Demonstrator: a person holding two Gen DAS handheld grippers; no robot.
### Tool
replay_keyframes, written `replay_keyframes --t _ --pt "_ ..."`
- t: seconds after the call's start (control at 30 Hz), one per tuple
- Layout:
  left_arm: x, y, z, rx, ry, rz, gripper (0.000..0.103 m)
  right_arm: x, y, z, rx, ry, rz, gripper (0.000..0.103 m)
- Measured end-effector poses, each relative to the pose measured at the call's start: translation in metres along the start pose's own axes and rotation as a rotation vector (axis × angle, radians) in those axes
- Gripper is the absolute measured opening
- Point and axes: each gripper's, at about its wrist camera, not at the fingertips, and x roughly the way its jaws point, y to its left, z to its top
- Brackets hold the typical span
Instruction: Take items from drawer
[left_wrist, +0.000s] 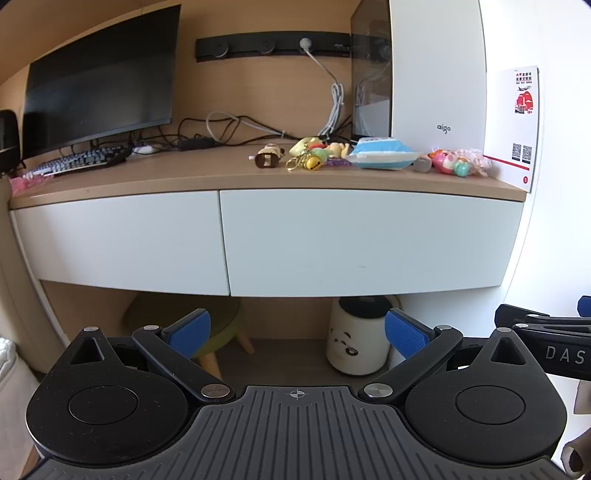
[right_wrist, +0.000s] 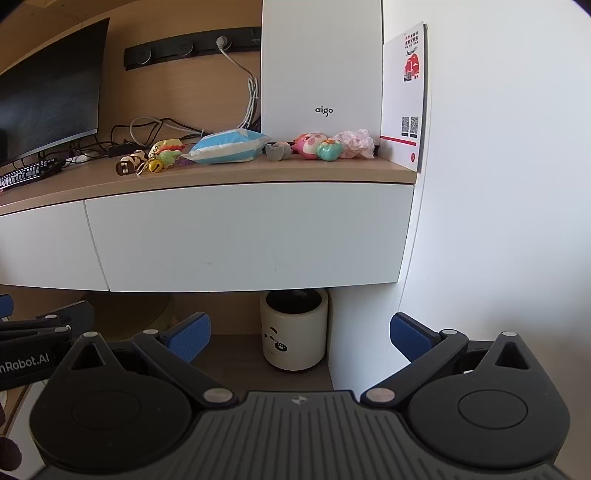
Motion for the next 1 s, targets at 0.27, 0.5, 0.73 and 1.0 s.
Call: replay_keyframes --t 0.27,0.5,0.73,1.0 --pt "-0.0033 -0.0016 -0.0011 -0.003 0.001 -0.003 0.103 -0.0036 -0.0007 -0.0013 0.001 -0.005 0.002 0.103" --pt "-0.0063 -0.0028 -0.0005 -0.003 -0.004 -0.01 0.103 -0.0051 -0.0042 -0.001 0.005 -0.004 -0.004 0.103" --pt "-0.0076 -0.0023 -0.0003 -0.004 -0.004 -0.013 0.103 -0.0079 -0.0039 -0.0008 0.005 -0.009 -0.003 0.103" --pt "-0.0086 -0.0017 -0.0001 -0.006 -0.006 -0.013 0.103 -0.0103 -0.0044 -0.0007 0.007 -0.012 -0.008 0.103"
